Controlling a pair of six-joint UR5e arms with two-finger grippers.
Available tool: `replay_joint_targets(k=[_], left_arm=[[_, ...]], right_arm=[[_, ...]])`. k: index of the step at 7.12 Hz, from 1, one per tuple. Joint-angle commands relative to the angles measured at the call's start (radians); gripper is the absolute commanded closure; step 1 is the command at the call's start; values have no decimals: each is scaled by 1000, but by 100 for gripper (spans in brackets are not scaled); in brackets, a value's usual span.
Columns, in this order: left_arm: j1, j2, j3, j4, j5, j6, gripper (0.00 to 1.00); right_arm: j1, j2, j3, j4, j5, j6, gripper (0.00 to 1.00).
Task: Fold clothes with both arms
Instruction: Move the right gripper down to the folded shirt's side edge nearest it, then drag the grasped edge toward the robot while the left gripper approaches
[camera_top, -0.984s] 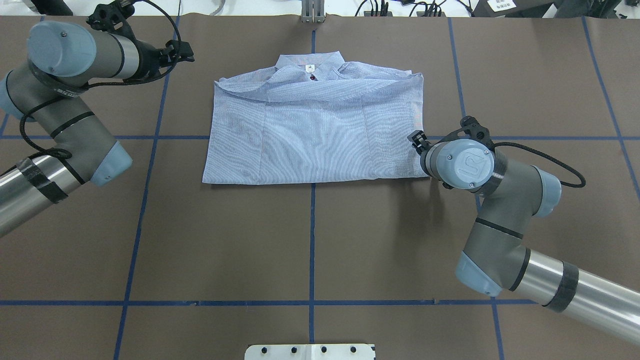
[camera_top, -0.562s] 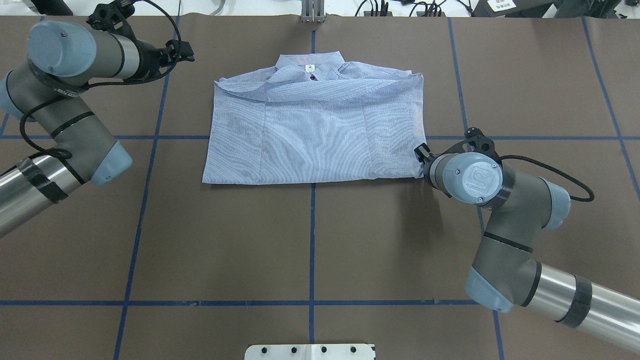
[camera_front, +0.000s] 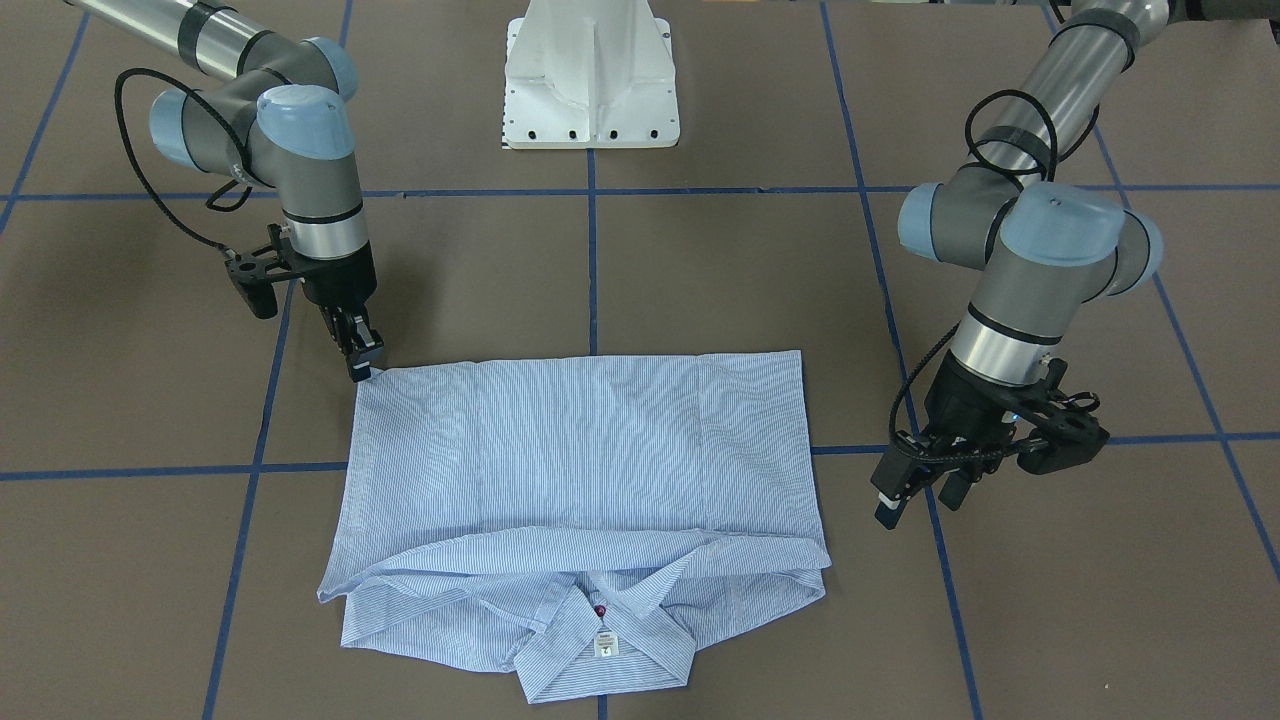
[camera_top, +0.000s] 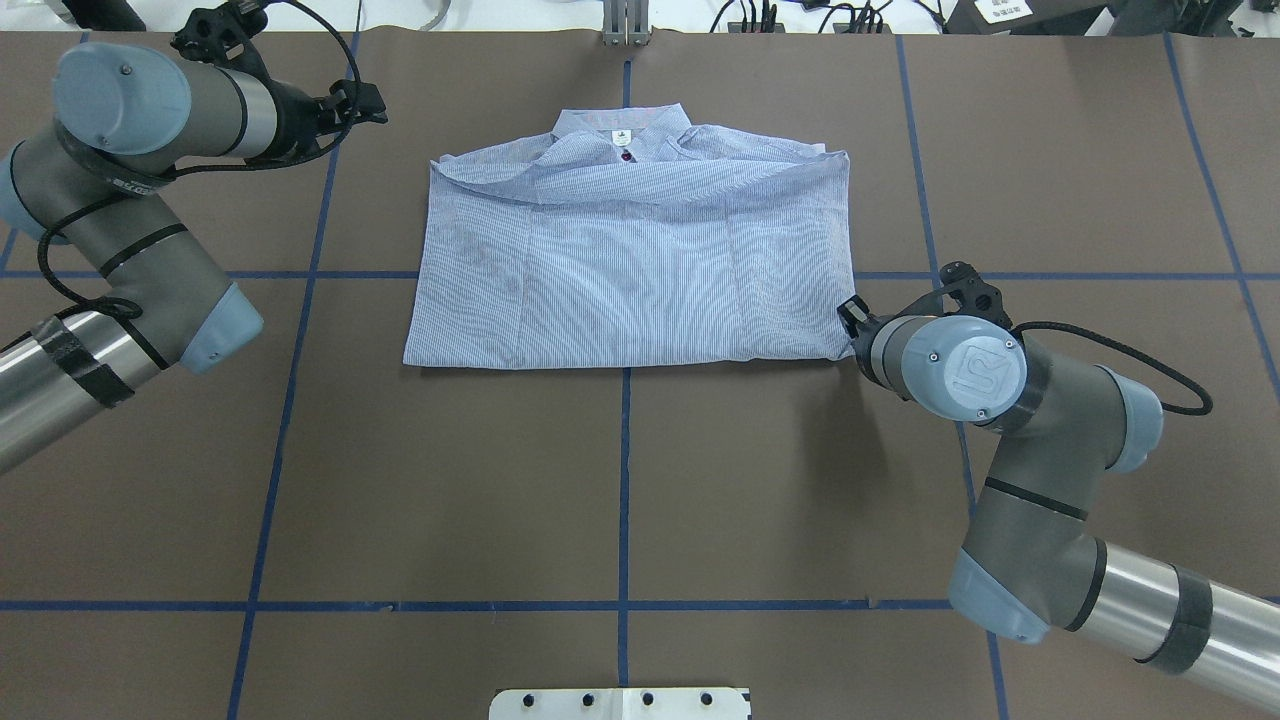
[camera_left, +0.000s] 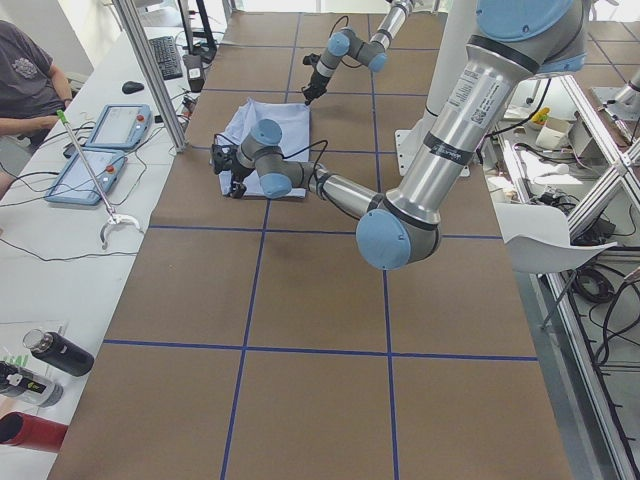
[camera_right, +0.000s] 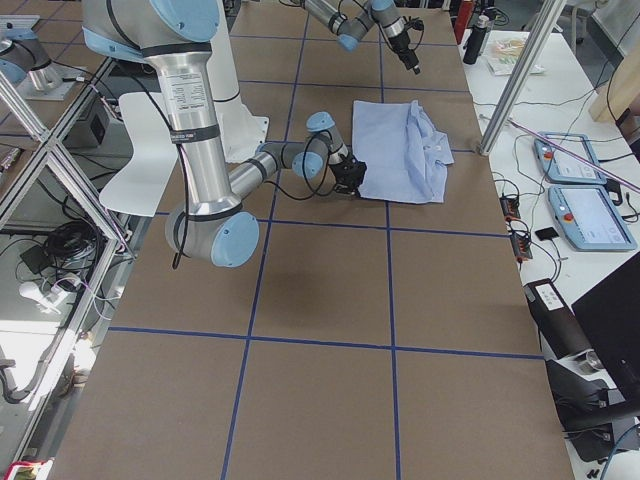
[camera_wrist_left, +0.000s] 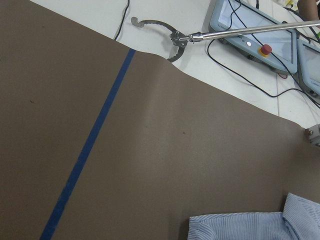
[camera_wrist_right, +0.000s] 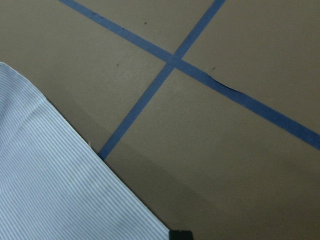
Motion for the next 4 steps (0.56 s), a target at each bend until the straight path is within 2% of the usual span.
replay_joint_targets(k=[1,2,3,4], left_arm=[[0,1,-7,0,-1,0,0],[-2,4,-16,0,-2,0,0],[0,4,-36,0,-5,-2,0],[0,4,-53,0,-8,-3,0]], right_arm=[[-16,-62,81,-5,4,0,100],[-58,-114,199,-93,9,-1,100],[-126,-122,309,-224,21,5,100],[-178,-126,388,-318,108,46,100]])
